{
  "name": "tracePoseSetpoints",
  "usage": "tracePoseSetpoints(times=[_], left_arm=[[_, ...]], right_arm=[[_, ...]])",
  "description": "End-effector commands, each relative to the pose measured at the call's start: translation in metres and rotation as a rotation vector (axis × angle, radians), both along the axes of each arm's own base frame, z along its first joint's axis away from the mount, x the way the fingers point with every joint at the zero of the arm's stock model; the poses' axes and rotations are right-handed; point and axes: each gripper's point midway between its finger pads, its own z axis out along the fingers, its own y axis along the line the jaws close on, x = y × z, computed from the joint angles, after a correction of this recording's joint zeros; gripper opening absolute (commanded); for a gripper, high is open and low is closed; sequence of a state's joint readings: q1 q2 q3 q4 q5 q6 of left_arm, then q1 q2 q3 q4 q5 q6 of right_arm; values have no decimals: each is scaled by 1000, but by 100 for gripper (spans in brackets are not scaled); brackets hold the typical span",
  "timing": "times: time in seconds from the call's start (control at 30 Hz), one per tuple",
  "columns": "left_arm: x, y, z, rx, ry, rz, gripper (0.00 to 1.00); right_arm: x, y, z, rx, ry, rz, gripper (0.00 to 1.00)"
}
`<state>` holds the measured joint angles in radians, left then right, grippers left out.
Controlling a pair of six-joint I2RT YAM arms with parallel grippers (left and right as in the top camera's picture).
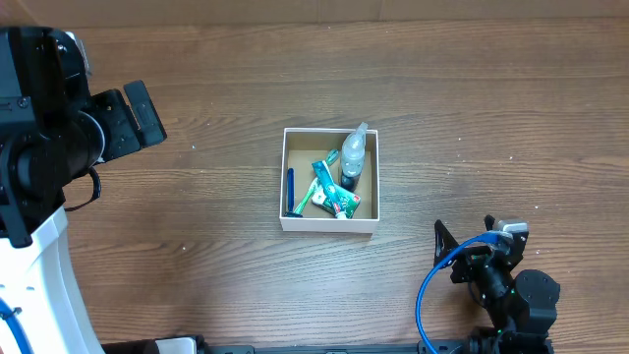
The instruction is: Pack container
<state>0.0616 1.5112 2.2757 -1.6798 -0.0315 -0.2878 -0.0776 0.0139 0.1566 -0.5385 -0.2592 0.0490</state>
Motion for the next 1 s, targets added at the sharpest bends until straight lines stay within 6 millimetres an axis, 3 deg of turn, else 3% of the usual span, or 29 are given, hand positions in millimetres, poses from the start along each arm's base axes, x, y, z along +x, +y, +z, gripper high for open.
tracePoseSetpoints(times=[0.0,0.2,0.3,0.47,0.63,0.73,0.97], left_arm=[[0,2,0,11,0,-1,100],[-4,-2,4,9,-13,-14,100],[-7,18,2,196,27,-77,100],[-14,18,2,220,26,-96,100],[22,-3,-7,150,-248,-162,100],[16,-5,-42,154,-319,-170,100],[-36,-16,-180,137,-384,-199,100]], right_arm=[[0,3,0,6,-9,15,100],[0,3,0,6,-9,15,100],[0,3,0,6,-9,15,100],[0,3,0,6,-9,15,100],[0,3,0,6,-9,15,100],[0,3,0,6,-9,15,100],[0,3,0,6,-9,15,100]])
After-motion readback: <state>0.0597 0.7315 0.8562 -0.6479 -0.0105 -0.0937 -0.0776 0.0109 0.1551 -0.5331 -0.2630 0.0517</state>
